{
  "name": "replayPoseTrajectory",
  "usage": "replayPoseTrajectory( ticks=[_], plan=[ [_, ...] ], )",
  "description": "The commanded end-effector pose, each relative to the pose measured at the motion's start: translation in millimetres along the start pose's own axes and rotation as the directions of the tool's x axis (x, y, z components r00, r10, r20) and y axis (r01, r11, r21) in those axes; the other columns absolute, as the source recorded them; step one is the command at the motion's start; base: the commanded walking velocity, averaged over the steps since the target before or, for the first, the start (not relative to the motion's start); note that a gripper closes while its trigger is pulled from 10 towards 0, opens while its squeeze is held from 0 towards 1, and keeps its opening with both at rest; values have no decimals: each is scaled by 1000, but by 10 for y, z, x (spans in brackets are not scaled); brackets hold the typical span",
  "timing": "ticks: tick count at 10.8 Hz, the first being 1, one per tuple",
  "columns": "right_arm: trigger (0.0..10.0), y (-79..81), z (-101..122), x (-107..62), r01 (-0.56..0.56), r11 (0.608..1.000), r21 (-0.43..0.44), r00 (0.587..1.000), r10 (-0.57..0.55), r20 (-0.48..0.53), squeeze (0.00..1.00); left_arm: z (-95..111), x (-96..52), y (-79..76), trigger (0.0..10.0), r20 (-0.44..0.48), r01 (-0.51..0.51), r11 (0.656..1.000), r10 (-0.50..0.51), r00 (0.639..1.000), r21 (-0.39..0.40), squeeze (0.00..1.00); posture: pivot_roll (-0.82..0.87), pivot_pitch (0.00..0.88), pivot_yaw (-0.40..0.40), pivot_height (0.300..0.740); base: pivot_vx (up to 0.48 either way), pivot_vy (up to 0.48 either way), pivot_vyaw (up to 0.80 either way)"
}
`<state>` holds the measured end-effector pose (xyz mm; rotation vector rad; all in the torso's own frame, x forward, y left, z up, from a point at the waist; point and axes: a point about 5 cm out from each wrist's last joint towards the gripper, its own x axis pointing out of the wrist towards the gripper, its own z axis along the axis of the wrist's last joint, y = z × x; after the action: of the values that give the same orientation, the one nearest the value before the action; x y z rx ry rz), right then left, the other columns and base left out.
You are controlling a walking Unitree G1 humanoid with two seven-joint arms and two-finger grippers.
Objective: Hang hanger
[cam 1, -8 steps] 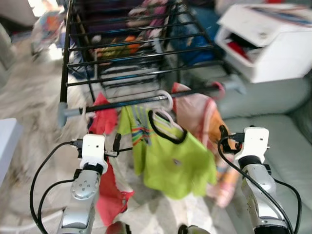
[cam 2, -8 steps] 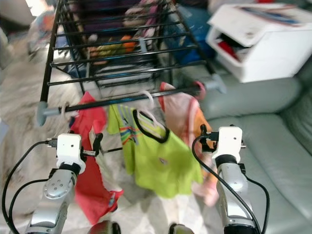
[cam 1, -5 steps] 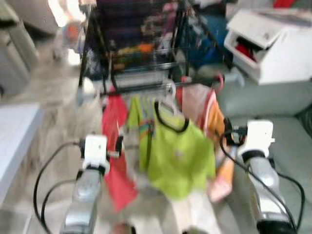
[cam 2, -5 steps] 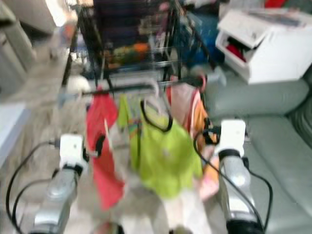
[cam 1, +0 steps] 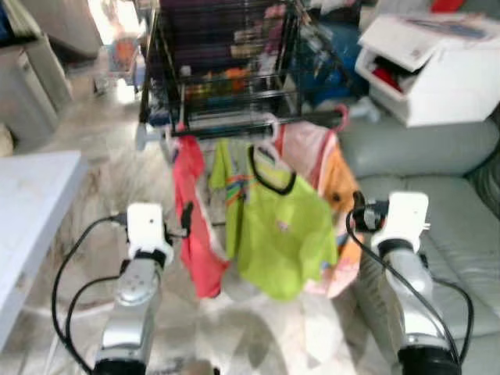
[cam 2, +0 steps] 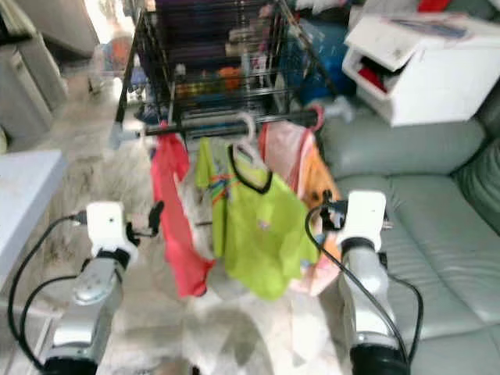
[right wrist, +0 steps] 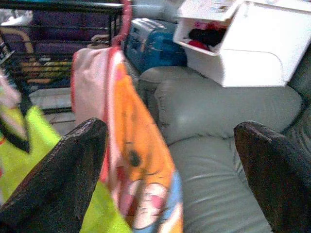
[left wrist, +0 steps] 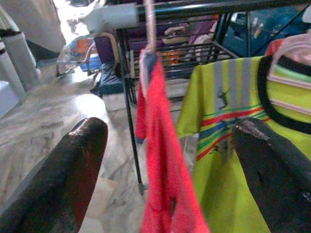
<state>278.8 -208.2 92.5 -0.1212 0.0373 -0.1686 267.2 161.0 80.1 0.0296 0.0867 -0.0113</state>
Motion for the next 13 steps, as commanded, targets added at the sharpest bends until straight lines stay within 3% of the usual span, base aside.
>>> replayPoseTrajectory(
  ticks=[1, 3, 9, 13],
  plan=[
    [10000, 86, 67, 42, -33, 999, -16, 999, 34, 24, 0, 27, 29, 72, 10000, 3, -14, 1000, 14, 1000, 11, 0, -49, 0, 32, 740, 0, 480, 0],
    [10000, 113, 87, 59, -89, 996, -24, 996, 90, 23, 0, 37, 38, 51, 10000, 11, -15, 1000, 15, 1000, 13, 0, -47, 0, 23, 740, 0, 480, 0],
    [10000, 122, 110, 74, -111, 994, -19, 993, 111, 37, 0, 48, 75, -18, 10000, 13, 3, 1000, -4, 1000, 24, 0, -49, 0, 24, 740, 0, 464, 0],
    [10000, 181, 120, 95, -153, 988, 8, 987, 153, 41, 0, 81, 63, -86, 10000, 42, 31, 998, -33, 999, 49, 0, -43, 0, 24, 740, 0, 0, 0]
  ],
)
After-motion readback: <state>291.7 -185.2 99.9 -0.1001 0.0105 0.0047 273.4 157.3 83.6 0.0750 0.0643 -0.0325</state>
